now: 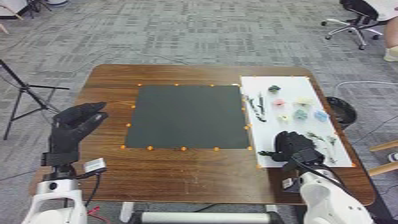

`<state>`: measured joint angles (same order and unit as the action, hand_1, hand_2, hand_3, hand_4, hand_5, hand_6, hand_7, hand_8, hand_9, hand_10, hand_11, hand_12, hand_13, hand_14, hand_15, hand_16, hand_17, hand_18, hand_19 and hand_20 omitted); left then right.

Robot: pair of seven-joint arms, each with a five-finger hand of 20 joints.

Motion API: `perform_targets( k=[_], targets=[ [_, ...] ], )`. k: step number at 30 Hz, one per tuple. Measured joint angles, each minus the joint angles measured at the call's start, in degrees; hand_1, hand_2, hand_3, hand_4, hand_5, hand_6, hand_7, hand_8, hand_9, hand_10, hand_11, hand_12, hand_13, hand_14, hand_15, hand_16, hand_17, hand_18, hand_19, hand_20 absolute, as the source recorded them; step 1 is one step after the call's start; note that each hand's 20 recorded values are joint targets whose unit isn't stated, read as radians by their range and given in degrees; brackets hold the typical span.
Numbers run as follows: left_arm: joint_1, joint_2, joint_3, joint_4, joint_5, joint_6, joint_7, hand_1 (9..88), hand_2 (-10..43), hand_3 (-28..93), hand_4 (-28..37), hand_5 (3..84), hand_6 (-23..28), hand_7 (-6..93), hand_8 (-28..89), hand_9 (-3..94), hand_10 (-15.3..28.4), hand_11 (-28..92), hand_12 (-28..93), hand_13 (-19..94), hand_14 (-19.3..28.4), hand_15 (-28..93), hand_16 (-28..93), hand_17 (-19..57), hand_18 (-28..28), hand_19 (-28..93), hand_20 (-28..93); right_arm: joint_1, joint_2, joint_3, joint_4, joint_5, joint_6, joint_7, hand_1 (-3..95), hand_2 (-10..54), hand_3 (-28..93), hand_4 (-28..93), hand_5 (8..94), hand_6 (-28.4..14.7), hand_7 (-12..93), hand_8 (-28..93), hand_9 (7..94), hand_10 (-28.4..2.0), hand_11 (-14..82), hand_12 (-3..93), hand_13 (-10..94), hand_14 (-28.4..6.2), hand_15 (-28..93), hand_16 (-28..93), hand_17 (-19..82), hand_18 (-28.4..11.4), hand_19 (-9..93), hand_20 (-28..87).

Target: Arrange flowers

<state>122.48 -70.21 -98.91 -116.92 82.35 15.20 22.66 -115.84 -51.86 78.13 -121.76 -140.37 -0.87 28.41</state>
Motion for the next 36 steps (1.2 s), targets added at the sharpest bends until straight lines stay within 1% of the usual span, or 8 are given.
perform_targets(
  k=[7, 9, 10, 17, 20, 24, 27, 36],
  targets=[
    [0.01, 0.0, 0.0, -0.03, 0.05, -0.01, -0.02, 38.4, -9.5, 60, -12.2, 57.5, 1.5, 20.1, -8, 60.6, 13.4, 33, 18, 49, 17.3, 39, 3, 9.4, 14.7, 29, 35, 0.57, -0.01, 0.56, -0.42, 4.59, -1.29, -0.04, 92.0, -9.5, -21, 45, 73.4, -3.0, 26, 23, 91.4, -9.2, 13.4, 48.9, 94, -1.7, 45, 38, 68, -7.1, 87, 47],
    [0.01, 0.0, -0.01, -0.04, 0.06, -0.01, -0.04, 38.3, -9.5, 60, -12.2, 57.5, 1.5, 20.0, -8, 60.6, 13.4, 33, 18, 49, 17.3, 39, 3, 9.4, 14.7, 29, 35, 0.97, -0.03, 1.11, -0.79, 8.65, -2.1, 0.14, 76.1, -9.5, 26, 12, 74.3, -3.1, 24, 24, 92.1, -9.2, 13.0, 48.2, 94, -1.7, 46, 37, 68, -7.0, 87, 46],
    [0.01, 0.0, -0.02, -0.05, 0.06, 0.0, -0.07, 38.4, -9.5, 60, -12.3, 57.5, 1.5, 20.0, -8, 60.6, 13.4, 33, 17, 49, 17.3, 39, 3, 9.4, 14.7, 29, 35, 1.25, -0.03, 1.4, -0.87, 10.58, -2.5, 0.24, 72.4, -9.5, 37, 3, 74.5, -3.1, 24, 24, 92.4, -9.1, 12.7, 47.5, 94, -1.8, 46, 37, 68, -6.9, 87, 46],
    [0.34, 1.71, -0.03, -0.06, -0.59, 0.43, -1.94, 35.7, -8.2, 61, -12.8, 57.8, 2.2, 19.5, -7, 60.5, 14.2, 33, 17, 50, 17.9, 39, 3, 9.8, 15.1, 30, 35, 2.81, 0.31, 2.07, -0.45, 17.39, -3.31, 0.76, 70.2, -9.5, 44, 0, 75.3, -3.5, 23, 24, 93.5, -9.4, 15.5, 41.1, 94, -1.7, 49, 32, 71, -5.9, 86, 45],
    [0.72, 4.28, -0.3, 0.08, -2.63, 0.44, -3.24, 34.4, -7.4, 62, -14.7, 57.9, 2.3, 19.2, -7, 60.5, 14.2, 33, 17, 50, 18.0, 39, 3, 9.8, 15.2, 30, 35, 3.37, 0.71, 2.41, -0.72, 23.6, -2.7, 1.68, 69.7, -9.5, 45, 1, 74.8, -4.0, 25, 24, 93.6, -9.8, 17.9, 39.3, 94, -1.6, 51, 30, 72, -5.4, 86, 45],
    [0.89, 7.98, -1.46, 0.97, -7.97, 0.49, -3.62, 33.3, -6.8, 63, -15.2, 58.0, 2.4, 19.1, -7, 60.6, 14.5, 33, 17, 50, 18.0, 39, 3, 9.8, 15.1, 30, 35, 5.3, 1.36, 2.79, -2.21, 38.01, -1.67, 4.7, 69.7, -9.5, 45, 0, 74.2, -4.4, 26, 24, 93.5, -10.1, 19.2, 38.6, 94, -1.6, 52, 29, 72, -5.3, 86, 45],
    [0.79, 9.39, -2.19, 1.58, -11.4, 0.77, -3.62, 33.1, -6.8, 63, -15.4, 57.9, 2.4, 19.1, -7, 60.6, 14.5, 33, 18, 50, 18.0, 39, 3, 9.8, 15.0, 30, 35, 7.93, 2.3, 2.29, -3.13, 43.18, -1.57, 4.67, 69.5, -9.5, 46, 1, 74.0, -4.4, 27, 24, 93.3, -10.3, 19.5, 39.0, 94, -1.7, 52, 29, 72, -5.3, 86, 45],
    [-0.08, 9.43, -2.3, 2.48, -8.83, 0.67, -3.45, 33.1, -6.9, 64, -15.5, 57.8, 2.3, 19.1, -7, 60.4, 14.5, 33, 18, 50, 18.1, 40, 3, 9.7, 14.9, 30, 35, 10.42, 5.06, 3.04, -4.8, 27.36, -1.41, -2.69, 60.0, -9.5, 47, -1, 66.1, -2.3, 29, 23, 86.5, -10.4, 10.6, 46.6, 89, -2.5, 44, 39, 63, -9.2, 88, 48]
  ],
)
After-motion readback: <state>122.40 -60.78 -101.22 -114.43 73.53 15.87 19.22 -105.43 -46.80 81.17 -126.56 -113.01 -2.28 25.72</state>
